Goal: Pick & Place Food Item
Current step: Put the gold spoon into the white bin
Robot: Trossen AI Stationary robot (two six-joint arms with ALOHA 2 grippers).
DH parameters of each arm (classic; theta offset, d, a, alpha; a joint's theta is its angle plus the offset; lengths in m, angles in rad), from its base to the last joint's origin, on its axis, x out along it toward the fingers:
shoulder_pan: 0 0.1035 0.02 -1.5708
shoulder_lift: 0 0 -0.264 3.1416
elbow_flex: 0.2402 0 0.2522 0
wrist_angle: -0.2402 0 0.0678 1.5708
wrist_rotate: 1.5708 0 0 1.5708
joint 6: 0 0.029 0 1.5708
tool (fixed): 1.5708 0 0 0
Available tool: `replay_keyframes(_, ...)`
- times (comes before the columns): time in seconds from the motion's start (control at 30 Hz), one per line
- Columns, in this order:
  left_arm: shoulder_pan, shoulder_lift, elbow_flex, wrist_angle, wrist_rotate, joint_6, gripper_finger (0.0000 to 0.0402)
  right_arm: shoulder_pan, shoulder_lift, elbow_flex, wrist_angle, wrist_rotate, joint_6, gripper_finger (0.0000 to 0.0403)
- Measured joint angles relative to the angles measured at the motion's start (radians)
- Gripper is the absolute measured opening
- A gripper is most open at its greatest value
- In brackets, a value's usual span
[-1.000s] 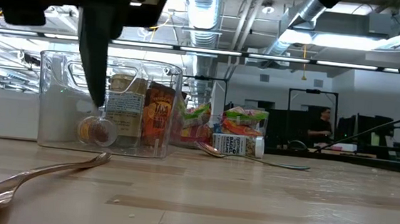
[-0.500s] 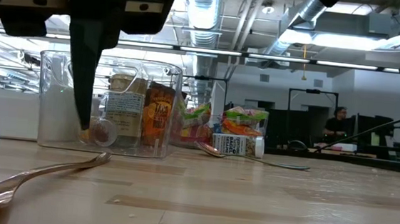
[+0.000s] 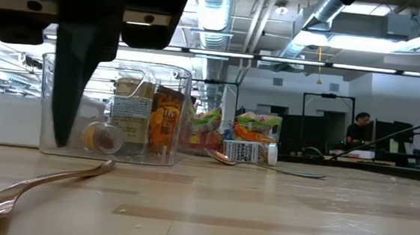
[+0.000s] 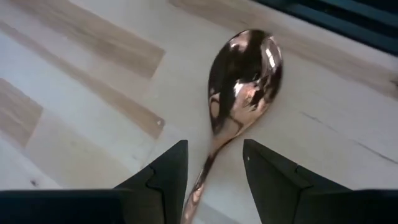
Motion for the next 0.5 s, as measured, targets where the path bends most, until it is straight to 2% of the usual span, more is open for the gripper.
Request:
replay_keyframes(0.33,0.008,0.058,0.003,0.040,0.006,0.075,0.0147,0.000,0.000,0.000,0.000,-0.001,0.000,0.0295)
replay_keyframes(0.5,0.017,0.044,0.001,0.022,-0.003,0.036,0.0131,0.000,0.000,0.000,0.000,-0.001,-0.001,0.0295)
